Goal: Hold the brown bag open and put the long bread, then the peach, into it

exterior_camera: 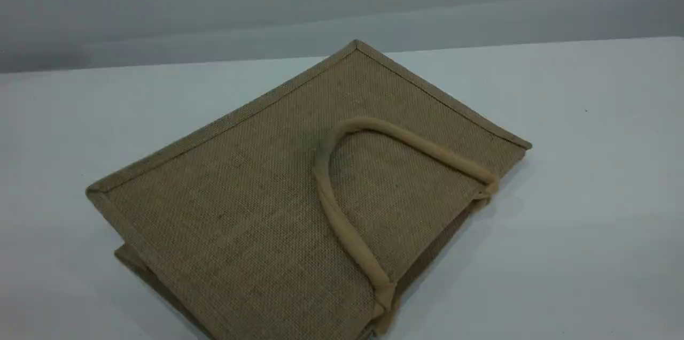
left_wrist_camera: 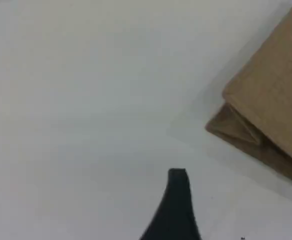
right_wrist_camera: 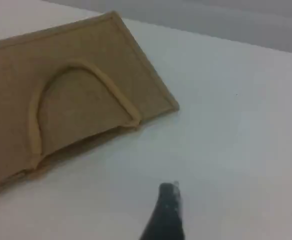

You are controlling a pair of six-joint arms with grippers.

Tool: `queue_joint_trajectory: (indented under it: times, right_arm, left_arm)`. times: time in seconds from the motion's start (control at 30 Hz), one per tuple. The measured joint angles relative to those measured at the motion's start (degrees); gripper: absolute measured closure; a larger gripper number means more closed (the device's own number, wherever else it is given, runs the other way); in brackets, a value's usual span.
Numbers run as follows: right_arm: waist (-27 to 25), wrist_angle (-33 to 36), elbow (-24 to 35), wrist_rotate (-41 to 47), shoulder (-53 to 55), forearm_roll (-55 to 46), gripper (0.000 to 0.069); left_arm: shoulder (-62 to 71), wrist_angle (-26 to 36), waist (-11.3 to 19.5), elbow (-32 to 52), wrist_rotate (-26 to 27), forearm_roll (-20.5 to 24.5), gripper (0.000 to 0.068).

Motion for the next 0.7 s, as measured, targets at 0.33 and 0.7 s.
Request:
queue_joint_trajectory:
  times: [0.33, 0.7]
  right_arm:
    - [0.00, 0.03, 0.00, 0.06, -1.14, 0.00, 0.0109]
    - [0.00, 0.03, 0.00, -0.07, -1.14, 0.02, 0.0109]
  left_arm:
    - [-4.82, 0.00, -0.05, 0.00, 0.00, 0.00, 0.0099]
    - [-4.80, -0.18, 1.48, 0.00, 0.00, 0.00, 0.0099]
